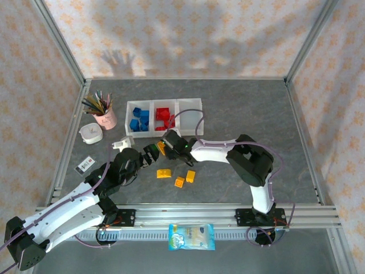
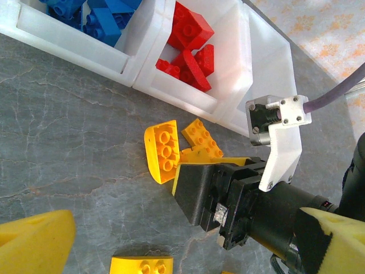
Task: Sort the legos into containers by color
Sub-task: Pick up the lego from the center of the table.
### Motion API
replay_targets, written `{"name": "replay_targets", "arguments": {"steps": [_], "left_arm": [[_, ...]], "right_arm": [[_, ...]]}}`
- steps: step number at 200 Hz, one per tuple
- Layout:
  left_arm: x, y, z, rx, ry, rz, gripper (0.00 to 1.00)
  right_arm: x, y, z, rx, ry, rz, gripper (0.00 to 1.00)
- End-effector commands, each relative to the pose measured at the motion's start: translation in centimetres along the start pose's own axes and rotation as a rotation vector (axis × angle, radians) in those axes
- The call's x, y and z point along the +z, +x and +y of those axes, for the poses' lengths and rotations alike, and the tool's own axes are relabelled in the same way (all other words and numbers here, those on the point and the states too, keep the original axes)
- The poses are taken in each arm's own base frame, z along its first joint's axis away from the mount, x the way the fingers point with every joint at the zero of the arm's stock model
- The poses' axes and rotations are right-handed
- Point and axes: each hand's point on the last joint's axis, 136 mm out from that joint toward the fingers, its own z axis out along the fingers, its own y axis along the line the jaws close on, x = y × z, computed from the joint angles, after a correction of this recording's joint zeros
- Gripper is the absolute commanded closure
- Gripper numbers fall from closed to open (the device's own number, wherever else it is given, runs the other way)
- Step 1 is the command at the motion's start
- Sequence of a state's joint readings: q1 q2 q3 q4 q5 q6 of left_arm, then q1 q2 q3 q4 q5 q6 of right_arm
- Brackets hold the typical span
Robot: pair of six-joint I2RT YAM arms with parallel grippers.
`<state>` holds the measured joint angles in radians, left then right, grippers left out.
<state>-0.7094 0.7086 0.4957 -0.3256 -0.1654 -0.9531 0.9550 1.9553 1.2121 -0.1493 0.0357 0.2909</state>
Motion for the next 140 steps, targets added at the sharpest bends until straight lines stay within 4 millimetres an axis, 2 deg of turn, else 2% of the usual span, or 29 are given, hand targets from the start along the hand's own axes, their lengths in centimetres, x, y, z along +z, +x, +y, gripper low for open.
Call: {"name": "replay_targets", "arguments": {"steps": [1,45,87,140], "left_arm": [[0.1,0.1,0.3,0.0,-0.009,-0.002,0.01],[0.0,0.1,0.2,0.006,-0.012,-0.002,0.01],[-0.1,-0.1,0.1,0.008,-0.011,-0.006,0.01],[0.0,-0.1,0.0,0.01,-0.011,-0.005,0.01]], "right_arm": [[-1.6,-1.3,-0.4,0.017,0.011,-0.041,0.55],[-1.6,-1.1,-1.2,0.036,0.02,-0.032,0.63],[-2.7,-1.0,-1.2,0.038,-0.008,-0.034,0.63],[-2.1,0.9,-1.9,0.035,0.002,0.008,0.59]]}}
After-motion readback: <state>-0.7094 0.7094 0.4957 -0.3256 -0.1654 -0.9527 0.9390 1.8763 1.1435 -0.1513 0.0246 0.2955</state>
